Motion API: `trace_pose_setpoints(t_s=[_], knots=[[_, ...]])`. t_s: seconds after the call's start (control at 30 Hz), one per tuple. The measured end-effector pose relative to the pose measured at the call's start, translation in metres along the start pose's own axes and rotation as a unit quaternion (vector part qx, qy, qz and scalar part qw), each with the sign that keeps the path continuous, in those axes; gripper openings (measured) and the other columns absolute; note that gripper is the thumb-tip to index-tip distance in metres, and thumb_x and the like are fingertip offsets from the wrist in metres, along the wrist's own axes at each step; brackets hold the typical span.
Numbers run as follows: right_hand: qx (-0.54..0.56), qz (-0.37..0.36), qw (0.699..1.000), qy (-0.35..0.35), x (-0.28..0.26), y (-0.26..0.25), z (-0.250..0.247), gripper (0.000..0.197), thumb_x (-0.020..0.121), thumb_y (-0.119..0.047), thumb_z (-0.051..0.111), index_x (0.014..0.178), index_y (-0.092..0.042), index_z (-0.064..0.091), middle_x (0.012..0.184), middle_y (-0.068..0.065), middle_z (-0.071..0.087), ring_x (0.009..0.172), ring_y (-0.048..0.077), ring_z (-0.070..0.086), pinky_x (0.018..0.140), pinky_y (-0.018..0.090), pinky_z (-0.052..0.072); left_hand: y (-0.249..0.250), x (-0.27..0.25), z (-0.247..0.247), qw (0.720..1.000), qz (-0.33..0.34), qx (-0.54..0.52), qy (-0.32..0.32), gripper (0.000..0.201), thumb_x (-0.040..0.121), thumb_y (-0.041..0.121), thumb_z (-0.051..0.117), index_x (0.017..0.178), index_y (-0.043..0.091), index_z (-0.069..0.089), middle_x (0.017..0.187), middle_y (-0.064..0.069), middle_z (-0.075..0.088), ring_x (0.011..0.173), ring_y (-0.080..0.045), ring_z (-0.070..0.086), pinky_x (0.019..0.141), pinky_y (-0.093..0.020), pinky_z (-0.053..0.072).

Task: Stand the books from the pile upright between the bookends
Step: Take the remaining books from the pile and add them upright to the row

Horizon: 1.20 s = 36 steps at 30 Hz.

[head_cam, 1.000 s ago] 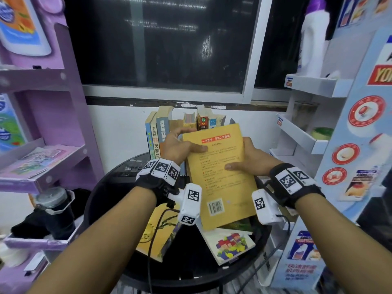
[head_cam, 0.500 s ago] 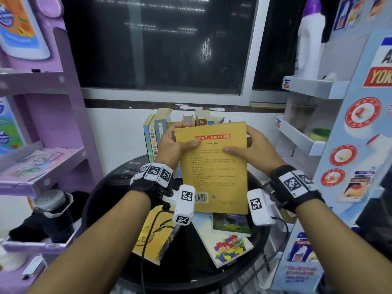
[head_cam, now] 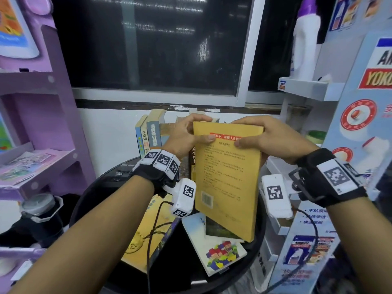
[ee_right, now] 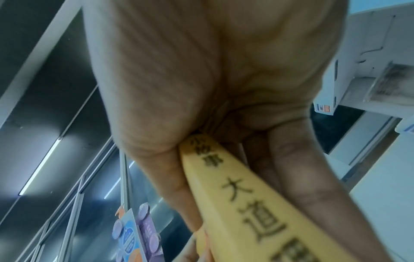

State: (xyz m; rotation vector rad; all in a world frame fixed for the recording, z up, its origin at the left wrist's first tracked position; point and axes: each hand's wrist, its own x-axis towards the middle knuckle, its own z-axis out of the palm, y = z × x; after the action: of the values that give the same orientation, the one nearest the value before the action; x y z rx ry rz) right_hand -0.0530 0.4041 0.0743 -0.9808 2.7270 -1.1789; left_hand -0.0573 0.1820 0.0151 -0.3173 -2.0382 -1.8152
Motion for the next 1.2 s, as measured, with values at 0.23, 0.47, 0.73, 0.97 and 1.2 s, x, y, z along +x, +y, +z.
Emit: trace_pose_setpoints(t_s=[0.23,0.47,0.73,0.97,1.2], knots=[[-0.036,0.043,0.996,0.074,0.008,0.015,0.000,0.032,0.088,-0.022,0.068,0.116,-0.034,0.059,0.102,-0.008,0.065,0.083,0.014,0.068,0.060,0.036,0.061,-0.006,0.031,0.006,0.971,0.046,0.218,0.082,0.029,0.085,0.023,0.070,0.113,0.026,0.065,0.117,0.012,0.065,0.109,-0.008,0.059,0.097,-0.038,0.048],[-0.058,0.064,0.985,0.149,0.027,0.031,0.005,0.038,0.088,-0.025,0.067,0.124,-0.031,0.058,0.107,-0.004,0.065,0.085,0.019,0.066,0.064,0.041,0.061,-0.020,0.055,0.005,0.926,0.035,0.351,0.137,0.032,0.085,0.034,0.067,0.117,0.031,0.063,0.127,0.005,0.061,0.114,-0.018,0.056,0.093,-0.035,0.047],[-0.055,0.053,0.978,0.194,0.062,0.042,0.022,0.036,0.089,-0.024,0.064,0.124,-0.028,0.060,0.103,-0.006,0.064,0.092,0.017,0.063,0.066,0.030,0.056,-0.046,0.084,0.006,0.900,0.044,0.422,0.102,0.042,0.082,0.040,0.069,0.120,0.025,0.062,0.129,0.001,0.058,0.123,-0.020,0.046,0.105,-0.044,0.038],[-0.062,0.043,0.972,0.223,0.095,0.055,0.034,0.032,0.090,-0.025,0.062,0.123,-0.028,0.061,0.108,-0.002,0.068,0.085,0.016,0.060,0.074,0.033,0.057,-0.066,0.104,-0.002,0.885,0.043,0.453,0.097,0.059,0.079,0.045,0.071,0.131,0.023,0.054,0.138,0.000,0.051,0.127,-0.022,0.041,0.107,-0.040,0.034],[-0.065,0.037,0.968,0.238,0.133,0.069,0.047,0.037,0.093,-0.029,0.060,0.129,-0.026,0.057,0.114,0.001,0.068,0.089,0.016,0.060,0.070,0.023,0.047,-0.083,0.110,-0.013,0.857,0.063,0.505,0.079,0.062,0.076,0.046,0.074,0.132,0.031,0.051,0.145,0.007,0.043,0.133,-0.016,0.038,0.108,-0.039,0.035]])
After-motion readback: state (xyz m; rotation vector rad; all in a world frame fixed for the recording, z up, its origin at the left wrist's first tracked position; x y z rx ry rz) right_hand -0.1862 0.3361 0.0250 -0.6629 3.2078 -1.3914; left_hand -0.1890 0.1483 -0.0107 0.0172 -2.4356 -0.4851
